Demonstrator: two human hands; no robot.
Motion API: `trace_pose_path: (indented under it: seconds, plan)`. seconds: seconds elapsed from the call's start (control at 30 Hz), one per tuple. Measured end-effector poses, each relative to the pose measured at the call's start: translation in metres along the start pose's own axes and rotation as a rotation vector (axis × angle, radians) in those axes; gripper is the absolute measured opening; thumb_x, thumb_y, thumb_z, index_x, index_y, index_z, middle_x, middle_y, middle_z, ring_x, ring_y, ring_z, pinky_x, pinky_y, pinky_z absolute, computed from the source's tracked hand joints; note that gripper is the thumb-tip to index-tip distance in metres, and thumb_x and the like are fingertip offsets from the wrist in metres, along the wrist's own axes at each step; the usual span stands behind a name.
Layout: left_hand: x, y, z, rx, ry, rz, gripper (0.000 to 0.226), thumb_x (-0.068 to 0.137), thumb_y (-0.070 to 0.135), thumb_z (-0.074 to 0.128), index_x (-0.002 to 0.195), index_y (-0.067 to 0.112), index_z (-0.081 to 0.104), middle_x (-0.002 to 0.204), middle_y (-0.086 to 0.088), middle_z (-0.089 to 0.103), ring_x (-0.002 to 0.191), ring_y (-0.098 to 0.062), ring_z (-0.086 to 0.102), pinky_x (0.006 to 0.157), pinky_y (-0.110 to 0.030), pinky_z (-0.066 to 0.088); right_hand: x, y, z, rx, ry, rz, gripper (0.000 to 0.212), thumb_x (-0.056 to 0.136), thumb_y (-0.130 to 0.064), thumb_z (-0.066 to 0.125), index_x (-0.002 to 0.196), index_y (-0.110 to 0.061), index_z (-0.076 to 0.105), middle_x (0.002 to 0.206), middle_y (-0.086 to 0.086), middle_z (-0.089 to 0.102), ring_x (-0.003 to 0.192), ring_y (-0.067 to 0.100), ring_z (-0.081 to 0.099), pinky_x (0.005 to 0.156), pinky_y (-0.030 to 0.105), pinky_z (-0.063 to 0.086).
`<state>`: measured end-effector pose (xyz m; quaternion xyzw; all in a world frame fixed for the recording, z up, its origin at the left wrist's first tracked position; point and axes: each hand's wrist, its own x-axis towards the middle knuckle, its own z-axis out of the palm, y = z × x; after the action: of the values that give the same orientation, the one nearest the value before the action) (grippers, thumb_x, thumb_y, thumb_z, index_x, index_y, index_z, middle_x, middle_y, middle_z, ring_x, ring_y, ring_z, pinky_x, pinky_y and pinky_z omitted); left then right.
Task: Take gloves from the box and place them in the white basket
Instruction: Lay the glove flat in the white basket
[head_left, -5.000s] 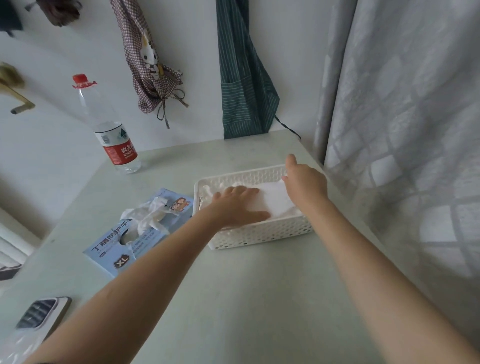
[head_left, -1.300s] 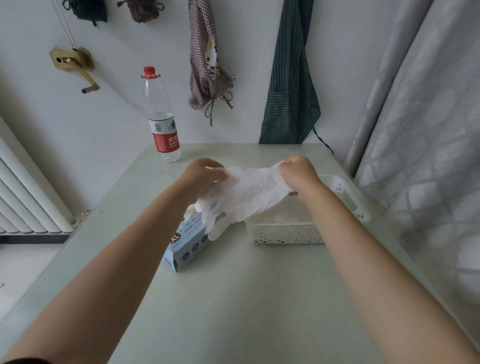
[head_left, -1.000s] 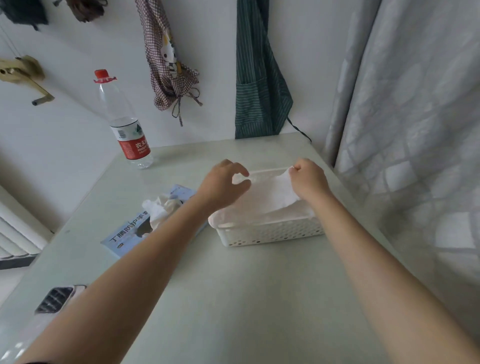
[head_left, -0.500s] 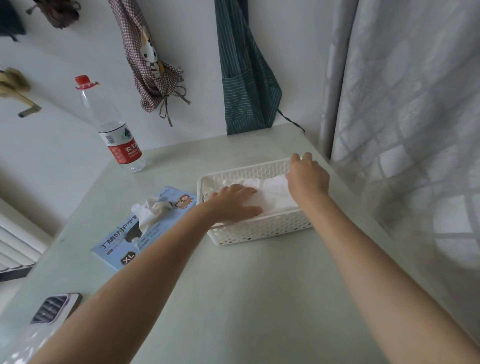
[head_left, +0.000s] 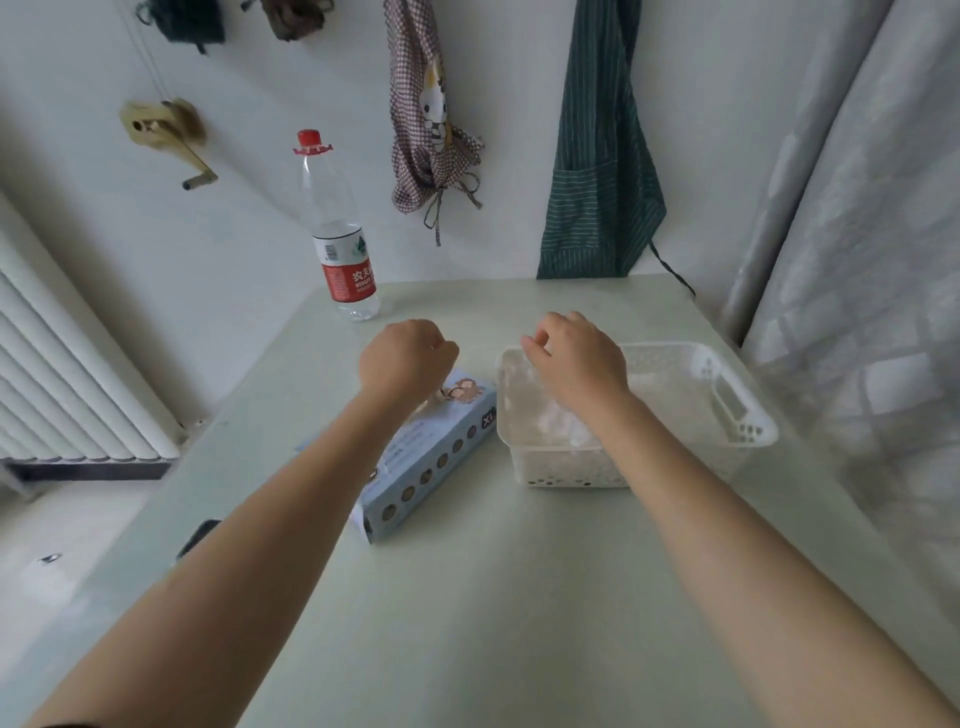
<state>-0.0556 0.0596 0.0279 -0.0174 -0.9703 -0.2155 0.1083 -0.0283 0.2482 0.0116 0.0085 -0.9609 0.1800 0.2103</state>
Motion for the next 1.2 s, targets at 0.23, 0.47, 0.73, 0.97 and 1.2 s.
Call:
trace_pose_path:
  seconds: [0.23,0.47,0.73,0.97,1.2]
  plan:
    - [-0.007,-0.075,-0.020,-0.131,-0.130,-0.070,0.021,0.082,0.045,0.062,0.096,0.030,0.067,0.087,0.009,0.067,0.077,-0.009,0.062,0.070,-0.028,0.052,0.006,-0.074,0.041,0.074,-0.296,-0.171,0.014,0.092,-0.018,0.054,0.102,-0.019,0.063,0.100,-0.001,0.054,0.098,0.022,0.055,0.085,0.036,0.046]
    - [-0.008,-0.098,-0.015,-0.189,-0.210,0.100,0.023,0.076,0.040,0.077,0.093,0.027,0.070,0.092,0.006,0.066,0.079,-0.007,0.059,0.065,-0.020,0.045,0.004,-0.099,0.055,0.065,-0.399,-0.224,0.011,0.087,-0.019,0.061,0.095,-0.024,0.066,0.097,-0.001,0.052,0.099,0.022,0.053,0.090,0.040,0.046]
    - [-0.008,-0.098,-0.014,-0.140,-0.234,0.173,0.008,0.079,0.027,0.074,0.086,0.026,0.072,0.085,0.010,0.060,0.085,-0.011,0.059,0.070,-0.022,0.047,0.007,-0.106,0.048,0.033,-0.495,-0.218,0.013,0.084,-0.031,0.065,0.097,-0.029,0.067,0.101,-0.003,0.051,0.101,0.018,0.050,0.095,0.039,0.043]
    - [-0.009,-0.093,-0.014,-0.292,0.034,0.218,0.008,0.088,0.019,0.066,0.091,0.017,0.073,0.092,0.001,0.064,0.081,-0.014,0.062,0.075,-0.023,0.051,-0.002,-0.099,0.059,0.195,-0.217,-0.153,0.011,0.092,-0.023,0.061,0.098,-0.018,0.068,0.097,0.001,0.051,0.102,0.023,0.051,0.088,0.039,0.045]
    - [-0.005,-0.069,-0.047,-0.545,0.361,0.245,0.011,0.092,0.020,0.065,0.095,0.010,0.071,0.093,0.003,0.060,0.077,-0.001,0.054,0.068,-0.002,0.037,0.006,-0.107,0.029,0.556,-0.034,-0.070,0.009,0.090,-0.023,0.064,0.093,-0.015,0.069,0.098,0.001,0.062,0.086,0.011,0.058,0.081,0.023,0.047]
